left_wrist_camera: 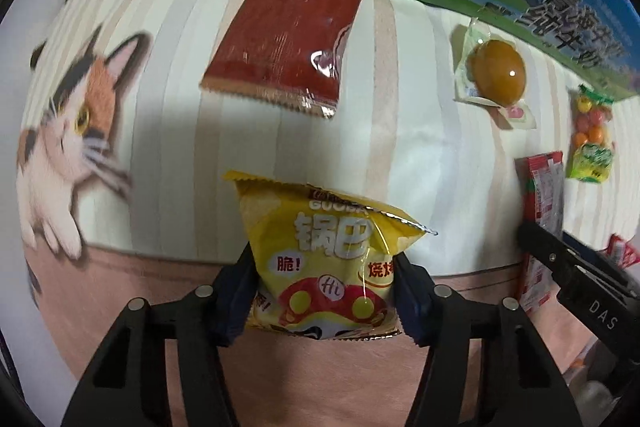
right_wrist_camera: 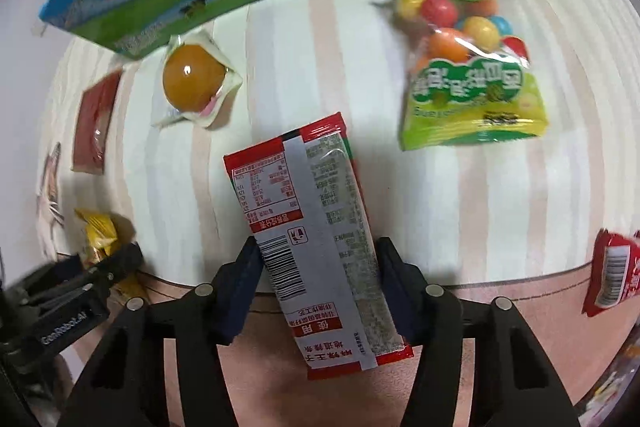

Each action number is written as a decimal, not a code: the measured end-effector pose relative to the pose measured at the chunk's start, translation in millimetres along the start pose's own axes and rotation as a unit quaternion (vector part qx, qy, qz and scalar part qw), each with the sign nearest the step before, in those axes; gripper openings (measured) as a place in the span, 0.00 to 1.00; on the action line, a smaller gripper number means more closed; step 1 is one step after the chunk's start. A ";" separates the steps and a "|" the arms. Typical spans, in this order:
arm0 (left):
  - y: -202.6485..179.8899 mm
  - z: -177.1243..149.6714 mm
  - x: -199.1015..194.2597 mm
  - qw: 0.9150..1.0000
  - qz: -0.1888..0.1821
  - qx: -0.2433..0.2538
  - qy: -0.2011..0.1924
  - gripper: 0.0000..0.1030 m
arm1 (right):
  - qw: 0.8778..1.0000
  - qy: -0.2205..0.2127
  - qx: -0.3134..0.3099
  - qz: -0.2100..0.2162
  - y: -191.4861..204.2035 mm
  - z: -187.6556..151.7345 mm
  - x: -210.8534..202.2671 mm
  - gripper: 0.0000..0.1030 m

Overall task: Organize snacks
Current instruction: 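Grasp the yellow crisp bag with left tool while right grasps red-white biscuit box, then carry both packets into the box and open both tools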

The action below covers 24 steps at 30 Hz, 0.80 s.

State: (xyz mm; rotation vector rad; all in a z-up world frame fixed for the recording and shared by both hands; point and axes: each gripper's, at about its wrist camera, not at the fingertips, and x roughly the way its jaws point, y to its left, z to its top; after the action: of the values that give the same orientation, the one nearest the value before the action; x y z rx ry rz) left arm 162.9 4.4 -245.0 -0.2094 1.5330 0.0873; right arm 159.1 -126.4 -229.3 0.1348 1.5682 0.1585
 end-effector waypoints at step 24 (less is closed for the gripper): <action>-22.9 -25.8 8.9 1.000 0.018 -0.021 -0.013 0.51 | 0.996 0.000 -0.072 -0.043 33.1 -21.7 4.1 0.49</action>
State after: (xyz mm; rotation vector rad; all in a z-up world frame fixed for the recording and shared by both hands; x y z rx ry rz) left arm 142.3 -23.6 -252.7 -0.2136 1.5094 0.1502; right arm 136.8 -93.5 -227.1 -0.0453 1.5548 0.2035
